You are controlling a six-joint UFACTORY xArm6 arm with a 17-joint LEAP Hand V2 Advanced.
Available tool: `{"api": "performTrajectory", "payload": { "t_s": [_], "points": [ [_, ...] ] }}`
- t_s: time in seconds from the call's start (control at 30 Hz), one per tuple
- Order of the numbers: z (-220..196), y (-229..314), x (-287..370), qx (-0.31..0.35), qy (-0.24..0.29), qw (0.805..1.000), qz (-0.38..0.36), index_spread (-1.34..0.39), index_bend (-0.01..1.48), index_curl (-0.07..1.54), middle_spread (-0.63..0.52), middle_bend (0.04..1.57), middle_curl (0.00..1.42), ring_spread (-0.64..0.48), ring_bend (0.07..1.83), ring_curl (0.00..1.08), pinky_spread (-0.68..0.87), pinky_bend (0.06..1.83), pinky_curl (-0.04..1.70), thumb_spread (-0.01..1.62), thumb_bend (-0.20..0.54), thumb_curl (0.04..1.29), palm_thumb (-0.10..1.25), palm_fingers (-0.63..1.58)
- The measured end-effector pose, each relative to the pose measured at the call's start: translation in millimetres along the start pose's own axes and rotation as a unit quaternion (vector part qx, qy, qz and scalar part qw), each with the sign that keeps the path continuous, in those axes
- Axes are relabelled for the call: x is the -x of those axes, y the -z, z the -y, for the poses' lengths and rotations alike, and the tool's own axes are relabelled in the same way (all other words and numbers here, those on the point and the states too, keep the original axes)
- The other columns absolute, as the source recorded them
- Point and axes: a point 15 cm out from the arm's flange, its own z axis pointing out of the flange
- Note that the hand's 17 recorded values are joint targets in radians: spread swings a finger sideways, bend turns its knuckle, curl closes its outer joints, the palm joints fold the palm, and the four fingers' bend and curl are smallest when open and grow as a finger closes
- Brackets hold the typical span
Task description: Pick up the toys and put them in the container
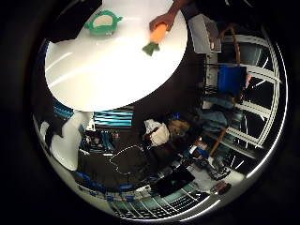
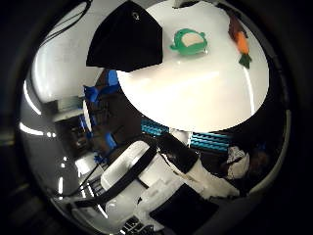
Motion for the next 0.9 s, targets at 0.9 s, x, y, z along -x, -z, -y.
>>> {"api": "performTrajectory", "payload": {
  "t_s": [0.9],
  "points": [
    [38,10,21,-0.039,0.007,0.999,0.018,-0.40,0.17,0.29,0.01,0.19,0.32,0.20,0.28,0.25,0.42,0.37,0.29,1.17,-0.018,0.27,0.52,0.23]
  ]
}}
